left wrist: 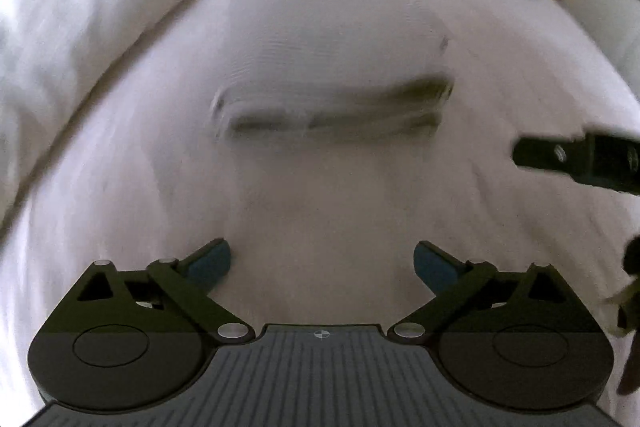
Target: Fold clothes
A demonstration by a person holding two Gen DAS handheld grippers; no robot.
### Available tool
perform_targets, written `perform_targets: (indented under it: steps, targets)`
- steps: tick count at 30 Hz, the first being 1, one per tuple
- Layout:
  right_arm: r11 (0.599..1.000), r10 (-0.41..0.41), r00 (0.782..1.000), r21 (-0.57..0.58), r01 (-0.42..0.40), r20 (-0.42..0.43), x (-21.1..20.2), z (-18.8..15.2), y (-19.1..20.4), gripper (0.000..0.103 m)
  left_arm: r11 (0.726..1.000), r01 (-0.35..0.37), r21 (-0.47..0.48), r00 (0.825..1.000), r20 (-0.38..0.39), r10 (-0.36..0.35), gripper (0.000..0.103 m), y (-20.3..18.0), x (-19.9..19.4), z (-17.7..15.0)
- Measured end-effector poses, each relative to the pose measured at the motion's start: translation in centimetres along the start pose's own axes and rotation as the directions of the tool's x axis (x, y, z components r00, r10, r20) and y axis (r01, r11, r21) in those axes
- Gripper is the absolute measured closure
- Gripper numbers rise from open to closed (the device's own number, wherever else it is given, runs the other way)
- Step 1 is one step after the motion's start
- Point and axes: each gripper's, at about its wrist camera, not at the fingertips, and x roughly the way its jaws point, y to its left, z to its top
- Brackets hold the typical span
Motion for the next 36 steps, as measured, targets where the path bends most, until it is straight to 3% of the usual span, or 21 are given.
perform_targets:
  steps: [3, 6, 12, 15, 20, 25, 36]
  targets:
    - [0.995, 0.006, 1.000, -0.102, -0.008, -0.018, -0.7, -2.7, 0.1, 0.000, 0.998, -0.066, 0.004, 0.997, 0.041, 0.066, 0.001, -1.0, -1.1, -2.3]
    - [0.993, -0.022, 1.000, -0.119, 0.020, -0.015, -0.3, -4.7, -1.1, 0.000, 0.996, -0.094, -0.005, 0.990, 0.107, 0.094, 0.000, -1.4, -0.8, -3.2]
    - [0.967, -0.036, 0.995, -0.247, 0.059, 0.096, 0.3, -6.9, -1.3, 0.000, 0.987, -0.139, -0.085, 0.959, 0.239, 0.156, 0.000, -2.1, -0.3, -3.9]
    - [0.962, -0.059, 0.987, -0.257, 0.096, 0.147, 0.1, -7.7, -0.9, 0.000, 0.977, -0.205, -0.059, 0.944, 0.251, 0.213, 0.000, -3.2, 0.1, -4.0]
    - [0.967, -0.045, 0.985, -0.240, 0.085, 0.166, -0.1, -8.0, -1.2, 0.000, 0.961, -0.278, -0.009, 0.924, 0.271, 0.269, 0.000, -4.7, 0.4, -4.3]
    - [0.967, -0.046, 0.985, -0.241, 0.085, 0.166, -0.1, -8.0, -1.2, 0.000, 0.973, -0.229, -0.042, 0.937, 0.260, 0.232, 0.000, -3.7, 0.5, -4.2]
    - [0.967, -0.045, 0.985, -0.239, 0.084, 0.166, -0.2, -8.0, -1.2, 0.000, 0.972, -0.233, -0.038, 0.936, 0.260, 0.235, 0.000, -3.7, 0.5, -4.3]
